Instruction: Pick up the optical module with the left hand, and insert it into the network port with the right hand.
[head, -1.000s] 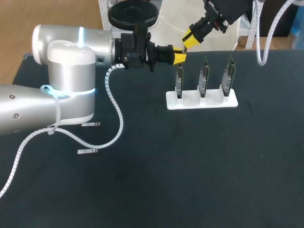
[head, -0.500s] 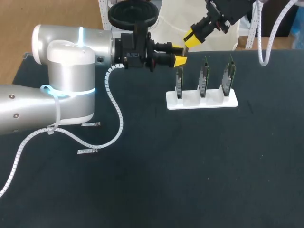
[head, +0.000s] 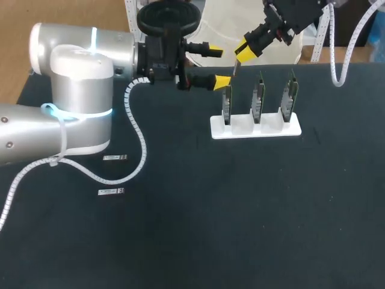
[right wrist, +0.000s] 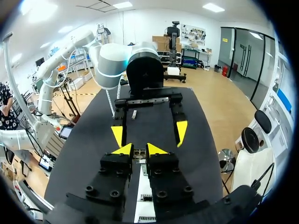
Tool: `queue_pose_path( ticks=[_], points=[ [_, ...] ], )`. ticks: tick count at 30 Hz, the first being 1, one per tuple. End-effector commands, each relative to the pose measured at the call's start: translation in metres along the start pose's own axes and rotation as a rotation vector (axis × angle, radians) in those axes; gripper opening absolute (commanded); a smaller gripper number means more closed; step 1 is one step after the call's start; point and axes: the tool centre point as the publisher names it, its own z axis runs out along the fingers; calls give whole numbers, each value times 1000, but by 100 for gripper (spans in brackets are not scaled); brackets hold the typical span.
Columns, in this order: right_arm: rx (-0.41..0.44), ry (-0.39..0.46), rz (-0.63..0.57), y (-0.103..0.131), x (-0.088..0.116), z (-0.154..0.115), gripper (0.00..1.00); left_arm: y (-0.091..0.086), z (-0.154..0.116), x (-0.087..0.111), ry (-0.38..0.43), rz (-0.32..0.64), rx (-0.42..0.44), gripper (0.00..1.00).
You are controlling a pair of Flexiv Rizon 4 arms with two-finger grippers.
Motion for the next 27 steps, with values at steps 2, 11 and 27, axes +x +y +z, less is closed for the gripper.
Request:
queue_pose_path(
  ticks=[2,11,27],
  points=[
    [5,0,-7,3,-1,2,0,-8,-14,0,117,29,-4,100],
    [6,-4,-15,3,-3,3,0,-11,-18,26,252,7,55,100],
    [9,6,-17,4,-5,5,0,-10,-21,53,359,-67,53,100]
  ],
)
